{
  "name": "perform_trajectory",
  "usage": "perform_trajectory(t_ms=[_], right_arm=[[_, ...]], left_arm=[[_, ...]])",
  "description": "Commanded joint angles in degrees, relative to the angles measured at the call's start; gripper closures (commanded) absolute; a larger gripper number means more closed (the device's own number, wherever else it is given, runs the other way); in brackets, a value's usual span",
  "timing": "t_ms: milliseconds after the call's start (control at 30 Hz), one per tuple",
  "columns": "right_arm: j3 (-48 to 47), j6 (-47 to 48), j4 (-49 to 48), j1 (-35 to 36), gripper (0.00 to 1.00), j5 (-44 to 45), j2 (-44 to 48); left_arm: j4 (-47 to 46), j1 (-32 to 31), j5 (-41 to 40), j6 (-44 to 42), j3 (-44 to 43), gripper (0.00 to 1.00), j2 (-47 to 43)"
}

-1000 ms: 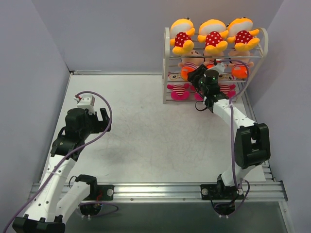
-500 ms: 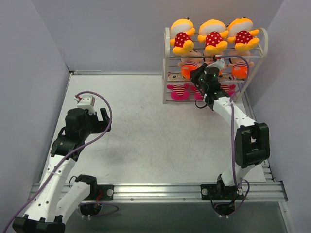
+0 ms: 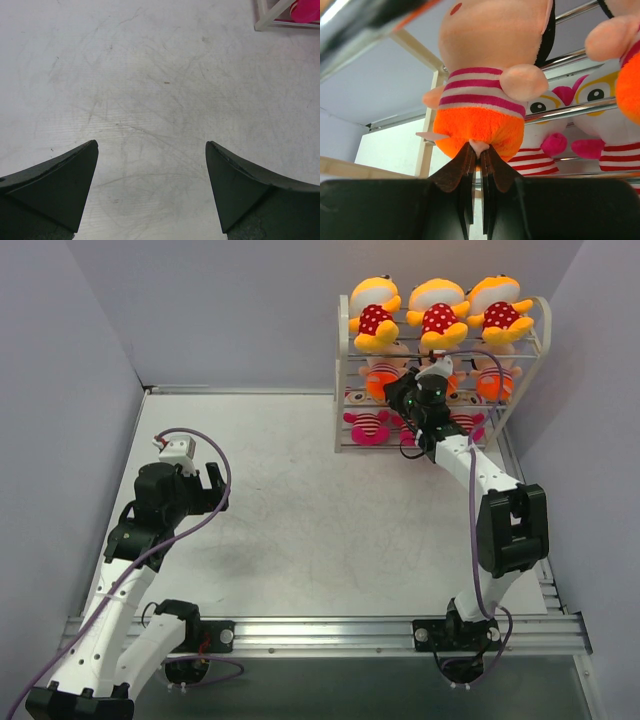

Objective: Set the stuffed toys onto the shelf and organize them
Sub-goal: Place the stuffed toy onto shelf

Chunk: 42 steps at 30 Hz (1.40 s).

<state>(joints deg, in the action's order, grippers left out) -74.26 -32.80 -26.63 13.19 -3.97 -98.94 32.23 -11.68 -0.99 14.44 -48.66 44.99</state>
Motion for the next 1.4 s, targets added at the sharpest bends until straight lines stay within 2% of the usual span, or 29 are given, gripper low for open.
perform_trajectory(t_ms=[0,233,700,1367], right_arm=[[-2.56,2.64,-4.13,-0.18,1.0,-3.68,-0.47],[-1.68,4.32,-6.76,-0.97,1.0,-8.6,-0.65],[0.69,5.02,-9.93,-1.15,1.0,-7.46,-0.91],[9.74,0.54,-25.56,-1.76,1.0,-6.58,-0.73]], left_arm=[[-1.38,-0.27,0.12,-0.73,-0.11,0.03,-0.78],[-1.38,-0.18,0.12,-0.73,-0.03,0.03,-0.78],[-1.38,-0.18,0.12,-0.81,-0.11,0.03,-0.7],[-1.38,-0.27,0.12,-0.81,-0.11,0.03,-0.52]])
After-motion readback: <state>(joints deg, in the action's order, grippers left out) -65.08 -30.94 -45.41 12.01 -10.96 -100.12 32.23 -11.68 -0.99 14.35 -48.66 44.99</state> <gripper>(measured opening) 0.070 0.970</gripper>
